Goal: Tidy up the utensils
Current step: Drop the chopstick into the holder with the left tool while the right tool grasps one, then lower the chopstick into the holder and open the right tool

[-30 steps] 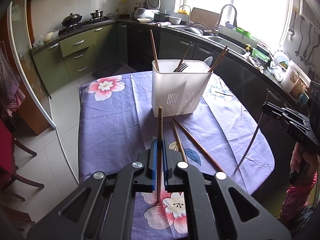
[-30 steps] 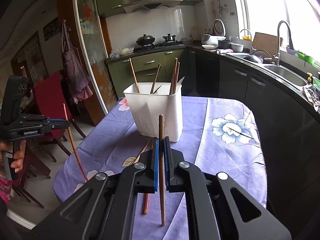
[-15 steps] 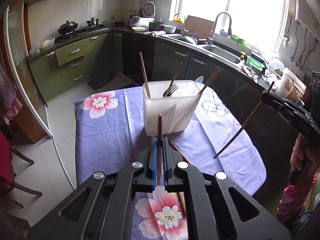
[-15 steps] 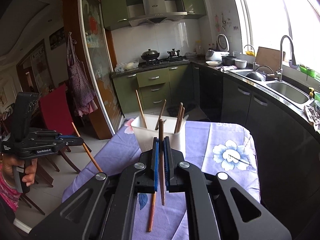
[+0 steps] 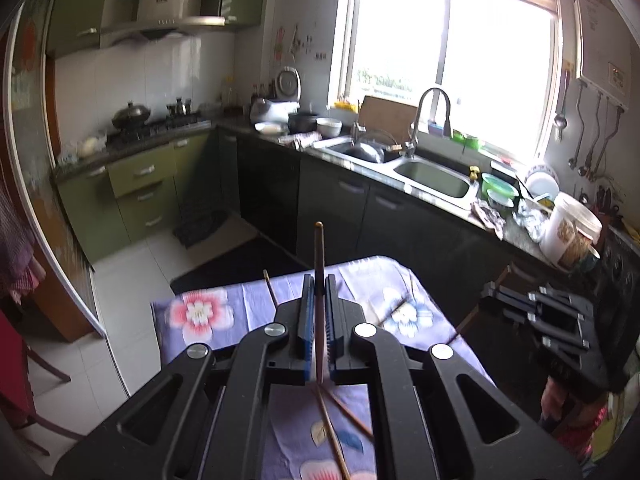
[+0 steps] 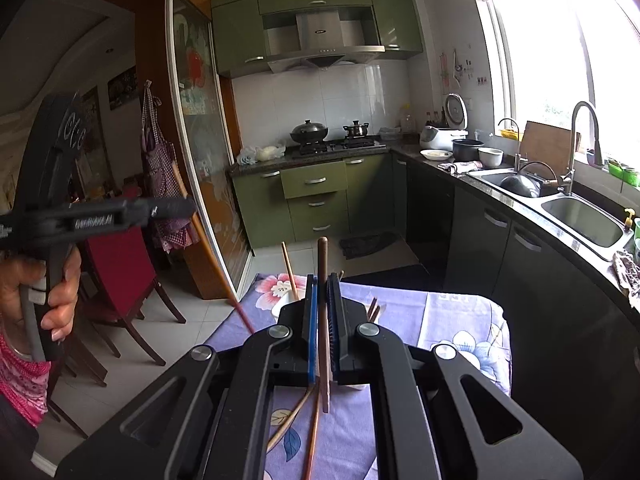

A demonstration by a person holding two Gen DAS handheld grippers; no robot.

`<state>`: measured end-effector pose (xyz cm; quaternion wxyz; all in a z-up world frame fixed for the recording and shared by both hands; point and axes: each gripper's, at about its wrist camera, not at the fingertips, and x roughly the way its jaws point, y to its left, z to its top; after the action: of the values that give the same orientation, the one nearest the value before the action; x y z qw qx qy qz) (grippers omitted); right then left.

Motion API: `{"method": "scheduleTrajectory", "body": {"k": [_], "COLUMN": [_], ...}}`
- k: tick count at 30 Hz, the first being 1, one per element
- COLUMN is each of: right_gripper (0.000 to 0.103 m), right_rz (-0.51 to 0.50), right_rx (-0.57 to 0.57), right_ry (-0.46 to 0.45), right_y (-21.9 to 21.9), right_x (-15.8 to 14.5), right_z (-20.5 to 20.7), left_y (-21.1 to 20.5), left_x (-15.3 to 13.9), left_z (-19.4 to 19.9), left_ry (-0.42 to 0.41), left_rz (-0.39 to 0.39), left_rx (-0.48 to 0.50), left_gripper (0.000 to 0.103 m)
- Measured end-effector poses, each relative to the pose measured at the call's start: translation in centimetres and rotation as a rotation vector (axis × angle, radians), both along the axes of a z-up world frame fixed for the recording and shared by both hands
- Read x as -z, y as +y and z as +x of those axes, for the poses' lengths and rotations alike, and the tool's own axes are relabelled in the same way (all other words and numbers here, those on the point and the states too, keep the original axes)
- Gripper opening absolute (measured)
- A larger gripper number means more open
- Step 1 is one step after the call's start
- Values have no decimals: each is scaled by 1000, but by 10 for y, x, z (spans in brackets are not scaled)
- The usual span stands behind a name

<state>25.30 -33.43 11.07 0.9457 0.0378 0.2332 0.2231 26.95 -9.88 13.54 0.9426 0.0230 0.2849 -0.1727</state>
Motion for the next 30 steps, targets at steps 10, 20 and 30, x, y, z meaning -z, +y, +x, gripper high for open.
{"method": "scheduleTrajectory", "body": {"k": [10, 20, 30], "right_gripper": [6, 6, 6], "right_rz": [19, 83, 90], "right_rx": [18, 59, 155], "right_ry": [-18, -72, 4], "right_y": [-4, 1, 8], "right_x": [-16, -43, -20], "right_z": [16, 46, 112], "left_y": [-20, -10, 7], "left_x": [41, 97, 94], "left_z": [69, 78, 39], "left_ry": [25, 151, 154], "left_rz": [27, 64, 53], "left_rx": [-58, -66, -31], "left_gripper": [5, 12, 27]}}
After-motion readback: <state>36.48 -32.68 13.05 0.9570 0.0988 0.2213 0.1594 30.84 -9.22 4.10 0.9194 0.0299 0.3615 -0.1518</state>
